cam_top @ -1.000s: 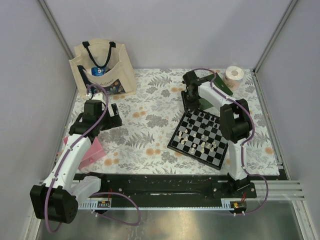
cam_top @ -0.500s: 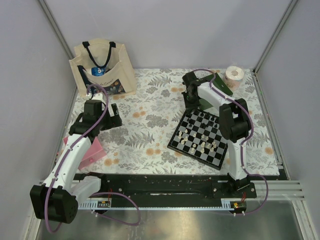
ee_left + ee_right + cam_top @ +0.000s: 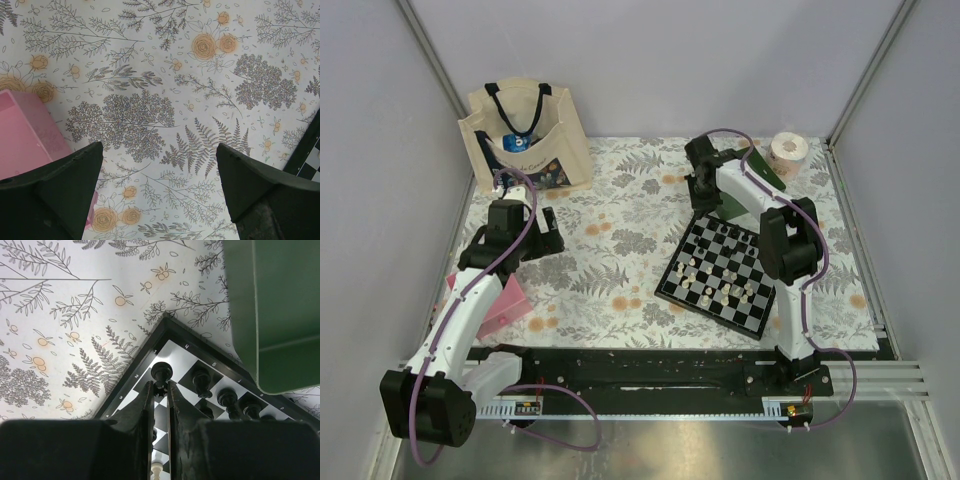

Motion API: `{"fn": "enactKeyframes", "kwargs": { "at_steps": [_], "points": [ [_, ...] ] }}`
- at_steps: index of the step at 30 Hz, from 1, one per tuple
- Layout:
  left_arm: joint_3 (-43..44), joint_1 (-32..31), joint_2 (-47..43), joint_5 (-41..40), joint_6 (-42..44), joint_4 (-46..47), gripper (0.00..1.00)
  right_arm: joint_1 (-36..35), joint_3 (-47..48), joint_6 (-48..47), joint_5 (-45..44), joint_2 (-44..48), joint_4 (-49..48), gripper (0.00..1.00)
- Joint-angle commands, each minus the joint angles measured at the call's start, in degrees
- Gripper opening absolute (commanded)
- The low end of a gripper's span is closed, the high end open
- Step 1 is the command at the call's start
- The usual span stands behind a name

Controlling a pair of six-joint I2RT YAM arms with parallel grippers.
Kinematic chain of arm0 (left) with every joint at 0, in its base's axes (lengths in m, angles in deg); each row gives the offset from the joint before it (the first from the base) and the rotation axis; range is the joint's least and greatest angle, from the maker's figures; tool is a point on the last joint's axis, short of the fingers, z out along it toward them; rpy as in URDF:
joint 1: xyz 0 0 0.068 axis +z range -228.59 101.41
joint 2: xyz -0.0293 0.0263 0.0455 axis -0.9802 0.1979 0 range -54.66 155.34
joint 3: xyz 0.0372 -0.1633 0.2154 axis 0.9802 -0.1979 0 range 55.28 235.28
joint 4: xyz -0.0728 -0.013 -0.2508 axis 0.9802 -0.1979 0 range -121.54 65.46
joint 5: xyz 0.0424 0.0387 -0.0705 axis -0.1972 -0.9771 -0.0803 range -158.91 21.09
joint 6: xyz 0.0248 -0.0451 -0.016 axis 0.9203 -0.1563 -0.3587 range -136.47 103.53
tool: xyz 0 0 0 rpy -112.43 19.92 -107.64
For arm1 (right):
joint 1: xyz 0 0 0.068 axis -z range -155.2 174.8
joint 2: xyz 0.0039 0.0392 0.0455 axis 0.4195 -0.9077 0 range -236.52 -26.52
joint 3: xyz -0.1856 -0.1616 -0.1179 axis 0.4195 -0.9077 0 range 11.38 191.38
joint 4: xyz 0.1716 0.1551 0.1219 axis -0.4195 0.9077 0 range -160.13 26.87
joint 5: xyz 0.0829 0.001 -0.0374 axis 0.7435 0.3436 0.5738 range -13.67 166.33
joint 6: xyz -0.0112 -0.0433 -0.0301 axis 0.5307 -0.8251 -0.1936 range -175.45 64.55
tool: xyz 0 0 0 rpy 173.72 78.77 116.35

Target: Set up the chess pieces on the board

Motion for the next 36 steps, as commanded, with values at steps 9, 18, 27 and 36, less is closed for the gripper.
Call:
{"fn": "enactKeyframes", "kwargs": {
  "at_steps": [9,18,27,36],
  "points": [
    [2.40,0.19,-0.25,0.20,0.61,1.47,0.99,1.07,2.92,1.23,-1.24,-1.85,-0.28,0.11],
    [2.40,0.19,-0.17,0.20,0.70,1.39,0.99,1.51,1.69,1.23,-1.16,-1.94,-0.37,0.12],
    [2.49,0.19,0.10,0.20,0.70,1.39,0.99,1.78,0.98,0.97,-0.37,-1.50,-0.54,0.15],
    [2.58,0.19,0.19,0.37,0.61,1.39,0.99,1.78,0.63,1.14,0.25,-1.68,-0.45,0.30]
  ]
}}
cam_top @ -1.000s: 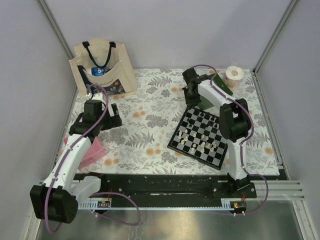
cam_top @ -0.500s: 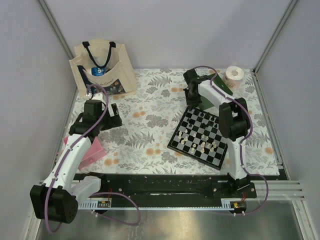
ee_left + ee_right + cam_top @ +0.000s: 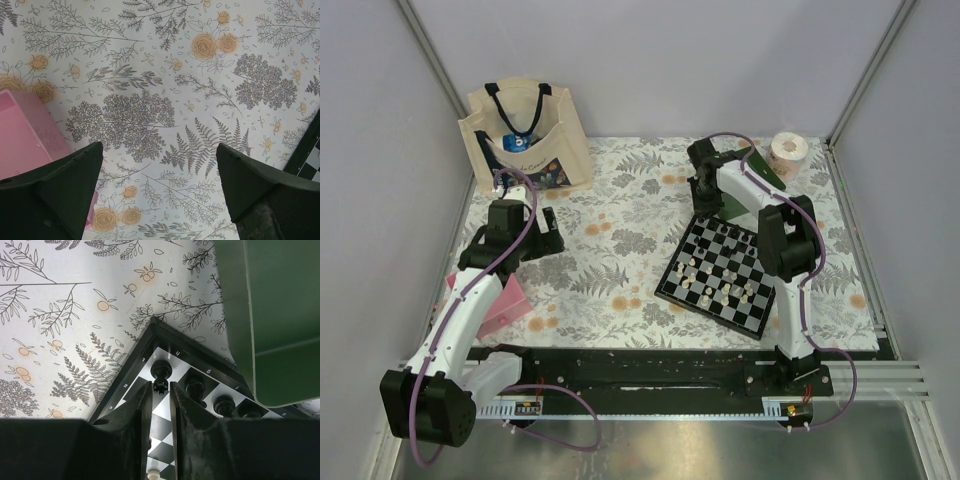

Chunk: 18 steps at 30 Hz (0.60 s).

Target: Set up the chess pieces on the board

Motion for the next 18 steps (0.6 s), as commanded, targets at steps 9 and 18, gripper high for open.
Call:
{"fn": "enactKeyframes", "kwargs": {
  "at_steps": [9,18],
  "points": [
    [2.58,0.28,0.03,0.37,0.55,1.47,0.99,0.42,1.95,0.07,0.78,1.14,0.55,0.35],
    [2.58,0.19,-0.58,0.72,0.55,1.39,0.99,0.42,2.13,-0.11,0.78,8.96,0.91,0.42]
  ]
}}
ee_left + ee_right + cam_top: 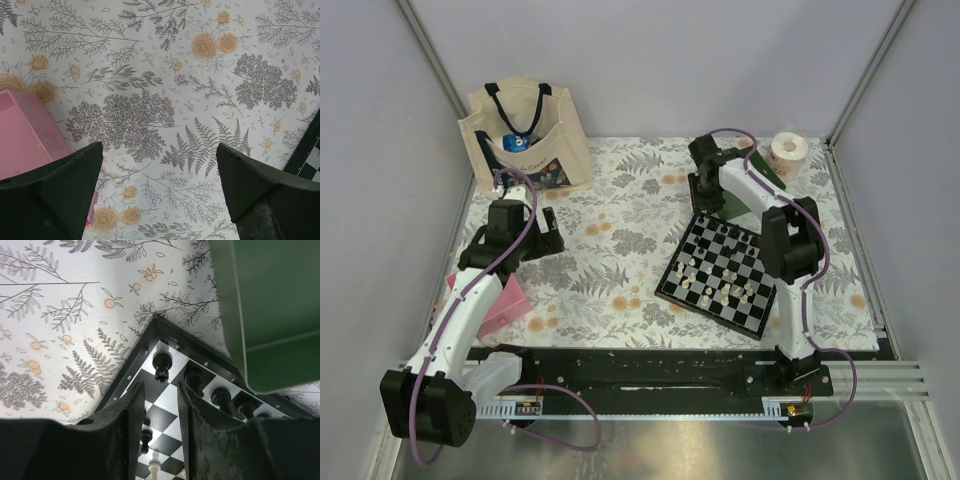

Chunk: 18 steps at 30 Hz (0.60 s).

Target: Set up the chess pieces on the board

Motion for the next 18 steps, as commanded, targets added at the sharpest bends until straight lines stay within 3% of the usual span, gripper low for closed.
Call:
{"fn": "enactKeyframes", "kwargs": {
  "at_steps": [1,9,18],
  "points": [
    [2.55,0.19,-0.67,0.70,0.50,1.39,0.99,0.42,1.21,0.05,0.71,8.96,0.23,0.42],
    [2.38,0.19,-1.37,0.53,0.50,1.48,0.99,-0.10,-11.87,2.68,4.66,17.41,-4.34,0.43],
    [2.47,0.19,-1.20,1.05,0.41,1.39,0.99,-1.51,-20.50,5.14,6.95,18.20,-7.50,0.44]
  ]
}}
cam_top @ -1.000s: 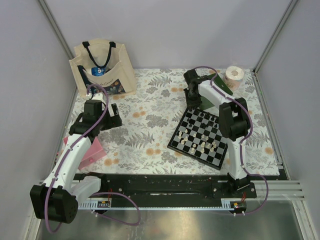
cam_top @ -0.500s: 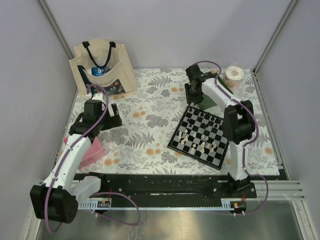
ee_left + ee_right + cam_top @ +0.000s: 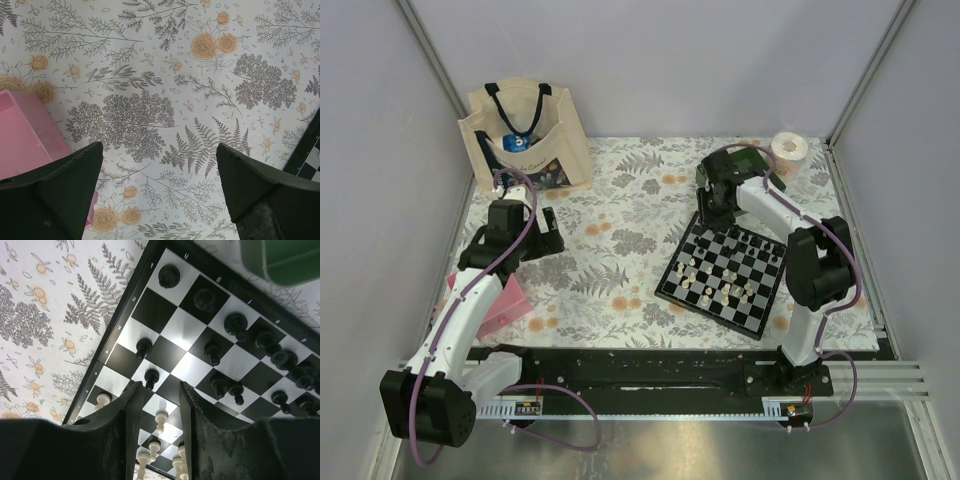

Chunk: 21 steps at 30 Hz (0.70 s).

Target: Set up the chess pieces on the board

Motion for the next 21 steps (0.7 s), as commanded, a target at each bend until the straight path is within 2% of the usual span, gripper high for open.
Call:
{"fn": "enactKeyframes", "kwargs": {
  "at_steps": [1,21],
  "points": [
    [2.47,0.19,-1.11,0.97,0.41,1.47,0.99,-1.31,-1.51,2.02,2.77,0.39,-3.13,0.44],
    [2.38,0.28,-0.76,0.88,0.41,1.48,0.99,-2.63,3.67,1.93,1.90,-7.34,-2.87,0.42]
  ]
}}
